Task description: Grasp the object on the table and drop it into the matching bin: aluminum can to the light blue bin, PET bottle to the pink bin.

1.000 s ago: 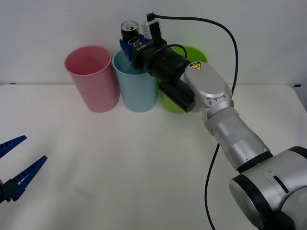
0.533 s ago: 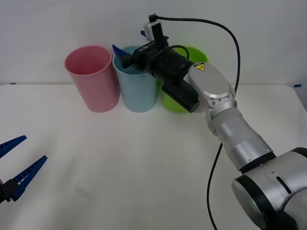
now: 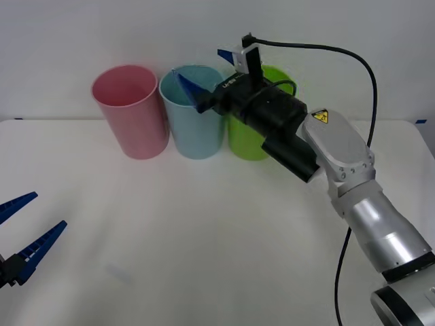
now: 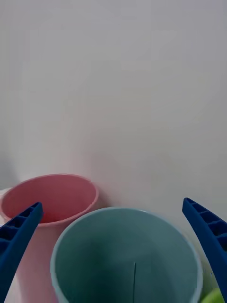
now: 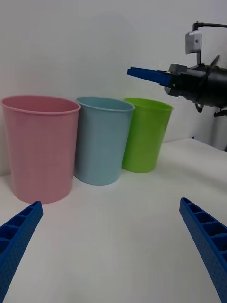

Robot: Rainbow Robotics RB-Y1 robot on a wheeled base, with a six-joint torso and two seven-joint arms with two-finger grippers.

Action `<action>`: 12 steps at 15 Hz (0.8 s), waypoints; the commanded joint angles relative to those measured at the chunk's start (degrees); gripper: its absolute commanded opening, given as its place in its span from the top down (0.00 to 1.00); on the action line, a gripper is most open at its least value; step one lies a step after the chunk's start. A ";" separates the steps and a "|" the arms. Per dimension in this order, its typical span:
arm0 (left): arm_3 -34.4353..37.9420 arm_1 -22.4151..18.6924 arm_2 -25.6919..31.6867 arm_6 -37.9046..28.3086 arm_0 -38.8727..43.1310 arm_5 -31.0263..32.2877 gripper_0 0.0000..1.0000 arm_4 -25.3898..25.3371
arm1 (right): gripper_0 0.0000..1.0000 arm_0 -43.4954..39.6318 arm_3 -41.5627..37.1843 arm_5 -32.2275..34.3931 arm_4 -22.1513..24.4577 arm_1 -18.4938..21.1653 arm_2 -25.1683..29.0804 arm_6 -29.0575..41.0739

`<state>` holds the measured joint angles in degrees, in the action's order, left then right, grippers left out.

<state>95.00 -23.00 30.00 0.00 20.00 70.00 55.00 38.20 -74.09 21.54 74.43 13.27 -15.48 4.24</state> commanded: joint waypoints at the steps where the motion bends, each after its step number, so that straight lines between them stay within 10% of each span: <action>1: 0.00 0.00 0.00 0.00 0.00 0.00 0.00 0.00 | 0.00 -5.68 -6.94 0.34 -0.43 3.52 -0.43 0.51; 12: 0.00 0.00 0.00 0.00 0.00 0.00 0.00 0.00 | 0.00 -29.59 -26.01 9.66 -3.59 14.51 6.51 -0.72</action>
<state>95.00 -23.00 30.00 0.00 20.00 70.00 55.00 10.19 -99.71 28.85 70.84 27.76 -10.55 3.78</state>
